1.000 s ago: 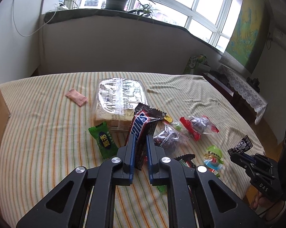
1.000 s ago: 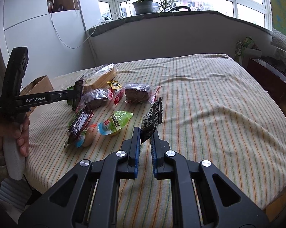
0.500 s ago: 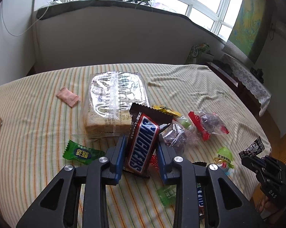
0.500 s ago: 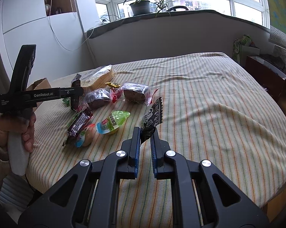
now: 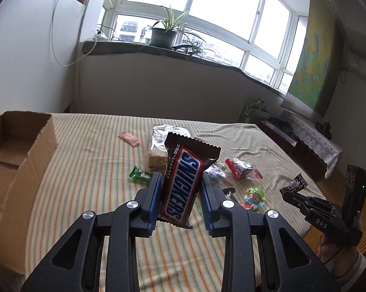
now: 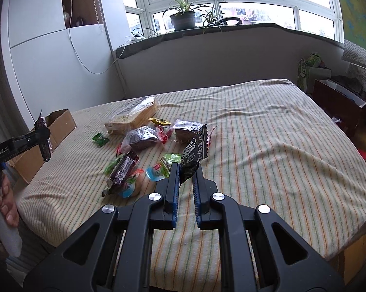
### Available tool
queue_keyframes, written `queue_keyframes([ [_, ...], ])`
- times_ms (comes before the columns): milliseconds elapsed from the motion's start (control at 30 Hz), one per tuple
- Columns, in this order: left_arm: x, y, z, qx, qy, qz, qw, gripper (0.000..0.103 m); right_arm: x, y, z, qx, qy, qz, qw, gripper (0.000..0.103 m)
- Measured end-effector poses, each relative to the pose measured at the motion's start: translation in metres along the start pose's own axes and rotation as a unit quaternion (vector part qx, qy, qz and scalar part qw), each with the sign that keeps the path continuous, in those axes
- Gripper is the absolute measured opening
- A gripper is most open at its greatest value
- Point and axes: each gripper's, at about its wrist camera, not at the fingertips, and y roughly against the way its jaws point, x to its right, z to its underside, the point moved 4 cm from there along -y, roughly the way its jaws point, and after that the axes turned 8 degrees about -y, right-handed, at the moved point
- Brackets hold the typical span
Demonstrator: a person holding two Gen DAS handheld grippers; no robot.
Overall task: Organize snacks
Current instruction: 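Carry both snacks to the cardboard box and open both tools to drop them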
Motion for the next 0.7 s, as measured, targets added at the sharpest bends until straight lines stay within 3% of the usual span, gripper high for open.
queue_keyframes([
  [167,-0.018,0.03,0.0,0.018,0.017,-0.022,0.9995,0.029,-0.037,0.009,-0.022,0.026,0.008,-0.026,0.999,0.011],
  [367,-0.043,0.078,-0.018,0.07,0.012,-0.045,0.9965,0.029,-0.093,0.019,-0.057,0.054,0.04,-0.046,0.997,0.011],
  [533,-0.08,0.11,-0.02,0.096,0.032,-0.082,0.9914,0.029,-0.144,0.008,-0.061,0.045,0.075,-0.066,0.994,0.011],
  [700,-0.125,0.123,0.001,0.088,0.067,-0.124,0.9861,0.029,-0.206,-0.022,-0.047,0.009,0.112,-0.105,0.988,0.011],
])
